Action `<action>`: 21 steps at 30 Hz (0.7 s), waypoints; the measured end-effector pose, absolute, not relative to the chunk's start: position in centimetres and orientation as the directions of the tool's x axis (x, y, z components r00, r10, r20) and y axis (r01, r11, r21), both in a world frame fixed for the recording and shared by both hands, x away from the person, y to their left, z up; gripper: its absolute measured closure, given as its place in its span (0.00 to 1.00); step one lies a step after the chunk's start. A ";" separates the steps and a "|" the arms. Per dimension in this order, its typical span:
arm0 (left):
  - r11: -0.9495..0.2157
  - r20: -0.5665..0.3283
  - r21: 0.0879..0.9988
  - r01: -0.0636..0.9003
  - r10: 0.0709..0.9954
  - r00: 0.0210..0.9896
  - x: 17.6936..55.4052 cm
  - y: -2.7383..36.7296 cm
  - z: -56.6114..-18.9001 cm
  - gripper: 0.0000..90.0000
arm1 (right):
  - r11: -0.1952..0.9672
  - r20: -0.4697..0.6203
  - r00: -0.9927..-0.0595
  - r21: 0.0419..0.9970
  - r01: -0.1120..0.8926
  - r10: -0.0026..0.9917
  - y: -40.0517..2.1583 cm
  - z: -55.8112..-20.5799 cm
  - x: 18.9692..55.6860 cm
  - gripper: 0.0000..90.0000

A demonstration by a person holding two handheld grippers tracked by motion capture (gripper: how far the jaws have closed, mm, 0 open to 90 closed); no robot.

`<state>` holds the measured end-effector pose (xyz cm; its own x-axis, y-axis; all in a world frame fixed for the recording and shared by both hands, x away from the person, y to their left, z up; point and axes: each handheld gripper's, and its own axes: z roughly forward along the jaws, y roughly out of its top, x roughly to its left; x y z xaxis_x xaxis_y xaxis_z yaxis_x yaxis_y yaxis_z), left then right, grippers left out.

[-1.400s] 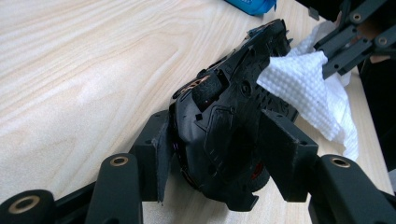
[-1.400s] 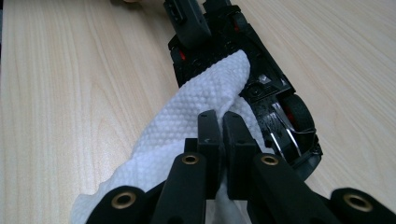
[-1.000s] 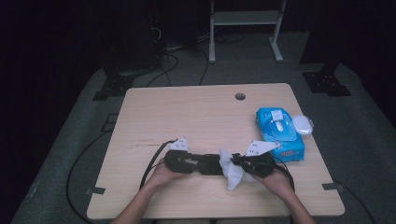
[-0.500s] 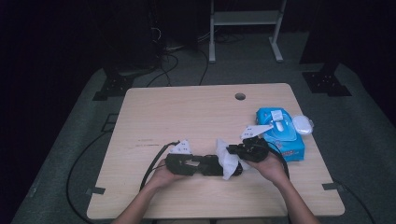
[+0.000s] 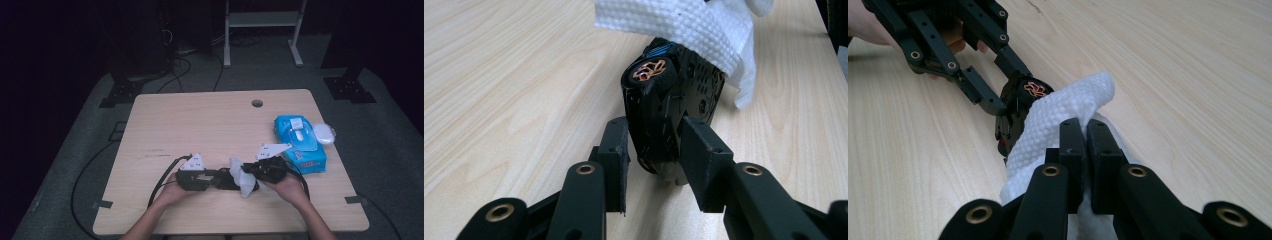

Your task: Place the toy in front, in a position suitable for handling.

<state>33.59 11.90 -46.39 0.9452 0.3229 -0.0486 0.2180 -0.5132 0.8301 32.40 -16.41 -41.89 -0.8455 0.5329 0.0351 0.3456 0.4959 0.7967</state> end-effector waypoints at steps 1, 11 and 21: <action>-0.514 -0.047 0.830 0.215 0.320 0.946 33.5 11.9 -46.4 0.72 | 0.497 0.033 -0.846 0.797 0.344 0.533 -16.4 -41.9 32.2 0.96; -0.548 -0.030 0.815 0.189 0.286 0.958 32.8 11.6 -46.5 0.71 | 0.517 -0.007 -0.869 0.806 0.288 0.495 -16.2 -42.2 30.1 0.96; -0.573 0.004 0.809 0.134 0.234 0.972 32.9 10.4 -46.4 0.66 | 0.528 -0.022 -0.872 0.803 0.276 0.489 -15.9 -42.4 29.6 0.96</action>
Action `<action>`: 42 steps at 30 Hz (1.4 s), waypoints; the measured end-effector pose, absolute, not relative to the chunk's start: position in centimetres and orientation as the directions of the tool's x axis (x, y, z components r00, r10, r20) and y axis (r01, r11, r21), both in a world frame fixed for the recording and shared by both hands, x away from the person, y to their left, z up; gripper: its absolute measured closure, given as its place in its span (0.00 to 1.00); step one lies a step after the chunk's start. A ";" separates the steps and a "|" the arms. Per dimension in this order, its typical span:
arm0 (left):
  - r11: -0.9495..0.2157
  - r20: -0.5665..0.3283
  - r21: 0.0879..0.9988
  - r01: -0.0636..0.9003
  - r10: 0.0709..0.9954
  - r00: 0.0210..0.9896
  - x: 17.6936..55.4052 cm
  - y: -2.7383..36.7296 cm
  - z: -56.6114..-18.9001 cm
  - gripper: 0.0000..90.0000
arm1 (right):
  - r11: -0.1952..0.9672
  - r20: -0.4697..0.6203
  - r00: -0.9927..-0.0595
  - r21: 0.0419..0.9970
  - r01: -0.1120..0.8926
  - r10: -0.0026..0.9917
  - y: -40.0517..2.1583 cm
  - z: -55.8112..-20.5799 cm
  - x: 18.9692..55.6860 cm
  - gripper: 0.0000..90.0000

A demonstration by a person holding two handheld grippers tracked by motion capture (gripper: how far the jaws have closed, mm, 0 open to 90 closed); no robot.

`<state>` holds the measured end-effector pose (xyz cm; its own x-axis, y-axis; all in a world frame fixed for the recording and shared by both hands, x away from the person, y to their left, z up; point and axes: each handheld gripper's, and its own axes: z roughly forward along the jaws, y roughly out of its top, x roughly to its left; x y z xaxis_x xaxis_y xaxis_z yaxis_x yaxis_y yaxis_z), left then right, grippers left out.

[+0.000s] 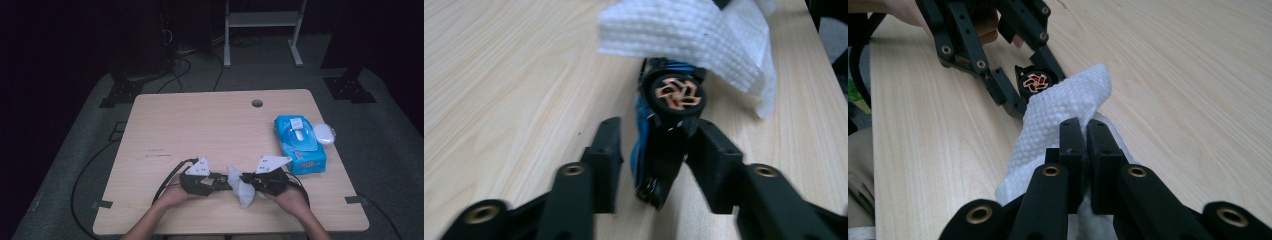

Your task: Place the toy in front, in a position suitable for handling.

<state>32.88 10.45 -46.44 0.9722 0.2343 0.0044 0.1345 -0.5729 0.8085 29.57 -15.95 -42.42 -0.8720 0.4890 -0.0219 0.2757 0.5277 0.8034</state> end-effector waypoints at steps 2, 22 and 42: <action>-0.578 0.019 0.808 0.113 0.218 0.976 32.8 10.2 -46.5 0.71 | 0.538 -0.028 -0.872 0.797 0.276 0.489 -15.6 -42.3 29.6 0.96; -0.581 0.031 0.808 0.098 0.209 0.977 33.0 10.4 -46.6 0.76 | 0.537 0.007 -0.885 0.792 0.289 0.466 -11.7 -42.1 30.7 0.96; -0.573 0.027 0.813 0.104 0.216 0.976 33.2 10.7 -46.6 0.78 | 0.537 -0.008 -0.859 0.783 0.313 0.512 -12.4 -42.0 31.2 0.96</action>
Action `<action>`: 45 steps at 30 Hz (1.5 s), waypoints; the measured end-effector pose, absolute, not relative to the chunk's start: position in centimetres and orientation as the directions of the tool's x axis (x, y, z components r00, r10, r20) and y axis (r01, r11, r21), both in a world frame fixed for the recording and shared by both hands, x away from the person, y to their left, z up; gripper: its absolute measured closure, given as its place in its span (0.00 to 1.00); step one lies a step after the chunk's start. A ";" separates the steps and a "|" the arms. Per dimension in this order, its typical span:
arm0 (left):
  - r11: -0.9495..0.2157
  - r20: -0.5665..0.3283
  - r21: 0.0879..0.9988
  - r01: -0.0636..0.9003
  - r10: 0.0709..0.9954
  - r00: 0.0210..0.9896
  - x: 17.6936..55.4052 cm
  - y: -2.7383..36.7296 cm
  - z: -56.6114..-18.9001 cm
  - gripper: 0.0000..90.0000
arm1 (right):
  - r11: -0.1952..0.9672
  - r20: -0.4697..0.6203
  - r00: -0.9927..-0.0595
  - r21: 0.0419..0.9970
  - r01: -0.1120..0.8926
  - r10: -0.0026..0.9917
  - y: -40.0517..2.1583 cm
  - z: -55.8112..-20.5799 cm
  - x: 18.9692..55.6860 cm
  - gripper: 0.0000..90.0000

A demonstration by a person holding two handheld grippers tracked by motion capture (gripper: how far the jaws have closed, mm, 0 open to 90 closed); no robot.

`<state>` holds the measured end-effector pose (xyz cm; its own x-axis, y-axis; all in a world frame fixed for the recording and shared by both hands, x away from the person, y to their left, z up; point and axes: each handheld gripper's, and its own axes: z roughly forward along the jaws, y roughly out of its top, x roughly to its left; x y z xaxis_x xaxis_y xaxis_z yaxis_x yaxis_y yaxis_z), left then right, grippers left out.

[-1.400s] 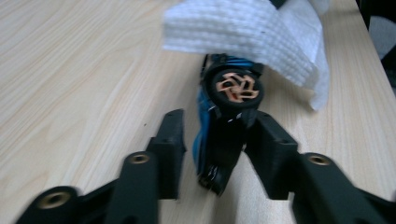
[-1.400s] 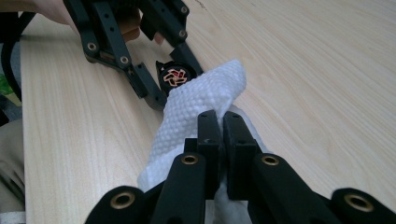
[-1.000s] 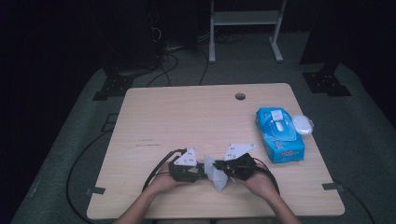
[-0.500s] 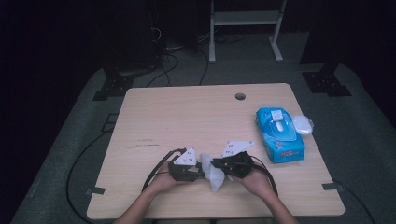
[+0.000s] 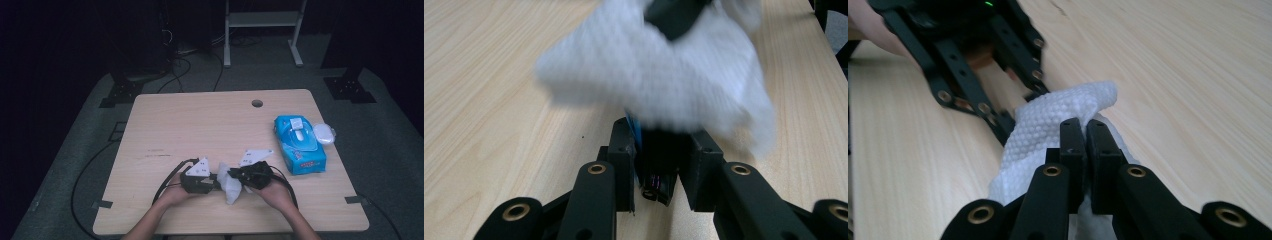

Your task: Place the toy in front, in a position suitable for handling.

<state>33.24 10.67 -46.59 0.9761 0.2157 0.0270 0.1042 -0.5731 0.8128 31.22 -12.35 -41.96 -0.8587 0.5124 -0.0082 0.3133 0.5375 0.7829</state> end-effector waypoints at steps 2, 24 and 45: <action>-0.575 0.034 0.813 0.097 0.212 0.977 33.2 10.7 -46.6 0.78 | 0.530 -0.004 -0.844 0.779 0.334 0.536 -13.6 -42.0 31.2 0.96; -0.575 0.030 0.812 0.102 0.216 0.976 33.4 10.8 -46.6 0.78 | 0.502 -0.013 -0.796 0.783 0.369 0.605 -17.2 -42.0 31.2 0.96; -0.574 0.028 0.812 0.106 0.219 0.975 33.6 10.9 -46.6 0.78 | 0.496 -0.011 -0.797 0.788 0.365 0.604 -17.4 -42.1 31.1 0.96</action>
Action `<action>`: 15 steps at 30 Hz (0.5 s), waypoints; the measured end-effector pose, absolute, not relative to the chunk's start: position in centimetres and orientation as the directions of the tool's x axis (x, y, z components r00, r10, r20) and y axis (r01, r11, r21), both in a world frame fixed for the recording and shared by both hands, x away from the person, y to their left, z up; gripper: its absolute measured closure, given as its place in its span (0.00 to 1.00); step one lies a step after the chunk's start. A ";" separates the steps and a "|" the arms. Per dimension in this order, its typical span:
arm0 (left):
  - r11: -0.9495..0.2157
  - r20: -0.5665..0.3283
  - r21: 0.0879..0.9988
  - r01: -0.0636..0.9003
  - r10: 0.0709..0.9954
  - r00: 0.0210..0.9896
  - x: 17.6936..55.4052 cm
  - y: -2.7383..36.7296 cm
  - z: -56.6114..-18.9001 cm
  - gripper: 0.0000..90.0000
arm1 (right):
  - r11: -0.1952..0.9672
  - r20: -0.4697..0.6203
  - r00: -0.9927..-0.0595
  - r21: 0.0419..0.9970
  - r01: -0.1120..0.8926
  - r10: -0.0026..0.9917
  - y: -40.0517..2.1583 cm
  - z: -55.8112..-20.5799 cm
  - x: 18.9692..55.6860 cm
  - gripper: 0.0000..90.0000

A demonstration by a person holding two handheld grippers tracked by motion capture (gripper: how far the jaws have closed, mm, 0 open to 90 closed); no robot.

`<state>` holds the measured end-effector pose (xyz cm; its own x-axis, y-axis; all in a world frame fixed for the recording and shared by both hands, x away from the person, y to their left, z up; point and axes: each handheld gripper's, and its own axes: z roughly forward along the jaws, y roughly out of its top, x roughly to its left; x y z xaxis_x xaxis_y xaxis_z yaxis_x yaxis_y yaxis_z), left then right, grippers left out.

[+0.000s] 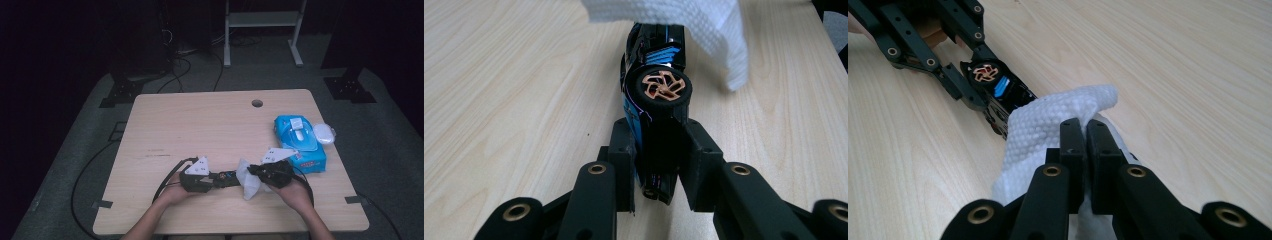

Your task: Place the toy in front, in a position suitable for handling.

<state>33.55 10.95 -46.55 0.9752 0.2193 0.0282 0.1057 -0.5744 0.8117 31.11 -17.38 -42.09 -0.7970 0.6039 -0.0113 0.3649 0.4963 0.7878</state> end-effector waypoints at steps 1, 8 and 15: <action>-0.574 0.028 0.812 0.105 0.219 0.975 33.6 11.1 -46.6 0.78 | 0.497 -0.011 -0.799 0.788 0.363 0.601 -17.2 -42.1 31.1 0.96; -0.570 0.027 0.815 0.103 0.216 0.976 33.6 11.0 -46.6 0.78 | 0.488 0.001 -0.795 0.789 0.373 0.607 -17.9 -42.1 31.1 0.96; -0.571 0.029 0.814 0.102 0.216 0.976 33.7 11.0 -46.6 0.78 | 0.489 -0.006 -0.793 0.790 0.369 0.609 -17.9 -42.1 31.2 0.96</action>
